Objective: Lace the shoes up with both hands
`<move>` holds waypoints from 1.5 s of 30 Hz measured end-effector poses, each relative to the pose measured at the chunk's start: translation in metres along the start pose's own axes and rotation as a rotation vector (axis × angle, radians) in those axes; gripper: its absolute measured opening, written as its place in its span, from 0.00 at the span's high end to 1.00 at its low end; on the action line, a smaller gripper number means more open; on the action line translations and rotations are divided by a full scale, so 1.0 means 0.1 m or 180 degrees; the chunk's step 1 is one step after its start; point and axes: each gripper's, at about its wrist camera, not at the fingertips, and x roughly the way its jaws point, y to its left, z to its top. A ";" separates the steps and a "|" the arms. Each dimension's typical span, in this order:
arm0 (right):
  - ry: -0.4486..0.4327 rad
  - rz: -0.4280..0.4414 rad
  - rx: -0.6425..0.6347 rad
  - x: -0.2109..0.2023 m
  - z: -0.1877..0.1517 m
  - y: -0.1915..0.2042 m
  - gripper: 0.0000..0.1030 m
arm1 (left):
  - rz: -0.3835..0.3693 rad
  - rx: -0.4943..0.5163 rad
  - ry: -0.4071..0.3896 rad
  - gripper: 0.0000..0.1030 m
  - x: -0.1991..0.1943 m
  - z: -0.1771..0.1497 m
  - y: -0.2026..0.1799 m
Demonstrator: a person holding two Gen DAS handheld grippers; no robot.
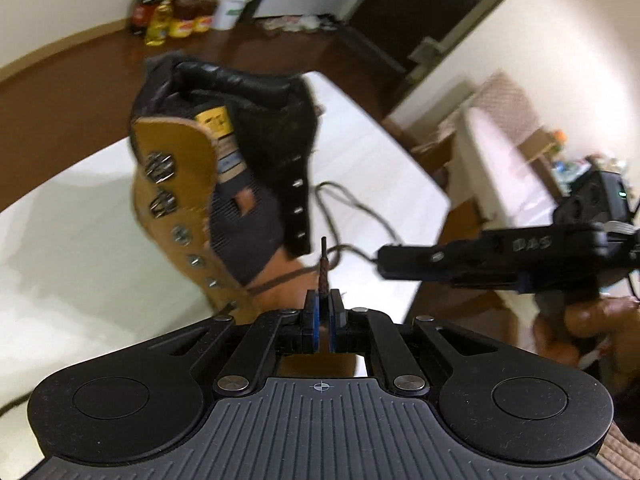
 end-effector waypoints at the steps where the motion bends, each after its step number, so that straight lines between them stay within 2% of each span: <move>1: 0.0040 0.0014 -0.0010 0.01 0.01 0.01 0.85 | -0.0019 0.0114 -0.0004 0.96 -0.01 -0.01 -0.02; 3: 0.0101 0.0189 0.0135 0.02 0.05 -0.05 0.83 | -0.0032 0.0321 0.0017 0.96 -0.02 -0.03 -0.10; 4: 0.0143 0.0313 0.0253 0.03 0.09 -0.10 0.79 | -0.0046 0.0379 0.0006 0.96 -0.03 -0.05 -0.12; 6: 0.0279 0.0652 0.0529 0.09 0.17 -0.24 0.73 | -0.0095 0.0455 -0.0029 0.96 -0.05 -0.09 -0.15; 9: 0.0576 0.0911 0.0545 0.21 0.31 -0.31 0.73 | -0.0154 0.0500 -0.0094 0.96 -0.01 -0.12 -0.20; 11: 0.0810 0.1055 0.0474 0.30 0.41 -0.34 0.73 | -0.0075 0.0446 -0.0141 0.96 0.01 -0.13 -0.24; 12: 0.0951 0.1153 0.0435 0.36 0.47 -0.35 0.74 | 0.0001 0.0399 -0.0170 0.96 0.01 -0.13 -0.27; 13: 0.1074 0.1223 0.0400 0.41 0.52 -0.36 0.79 | 0.0076 0.0352 -0.0198 0.96 0.01 -0.14 -0.29; 14: 0.1247 0.1313 0.0327 0.47 0.60 -0.36 0.96 | 0.0189 0.0308 -0.0209 0.96 0.02 -0.15 -0.33; 16: 0.1405 0.1410 0.0210 0.50 0.70 -0.34 0.97 | 0.0382 0.0194 -0.0261 0.95 0.06 -0.16 -0.39; 18: 0.1521 0.1480 0.0130 0.52 0.79 -0.32 0.97 | 0.0476 0.0066 -0.0319 0.93 0.08 -0.18 -0.45; 23: 0.1643 0.1498 0.0116 0.51 0.83 -0.32 0.97 | 0.0570 -0.0061 -0.0459 0.92 0.11 -0.21 -0.62; 32: 0.1575 0.1296 0.0247 0.48 0.74 -0.37 0.96 | 0.0673 0.0138 -0.0360 0.97 0.15 -0.21 -0.61; 35: 0.1339 0.0949 0.0101 0.44 0.73 -0.33 0.86 | 0.0876 0.0193 -0.0301 0.97 0.15 -0.19 -0.56; 38: 0.0877 0.0246 -0.0529 0.39 0.74 -0.11 0.81 | 0.1126 0.0312 -0.0221 0.97 0.20 -0.15 -0.49; 40: 0.0659 -0.0042 -0.0936 0.43 0.73 0.07 0.74 | 0.1175 0.0307 -0.0178 0.96 0.24 -0.13 -0.45; 42: 0.0583 -0.0185 -0.1227 0.51 0.72 0.21 0.74 | 0.1187 0.0376 -0.0114 0.96 0.29 -0.11 -0.45; 45: 0.0675 -0.0312 -0.1450 0.67 0.74 0.32 0.75 | 0.1219 0.0523 0.0018 0.96 0.38 -0.12 -0.49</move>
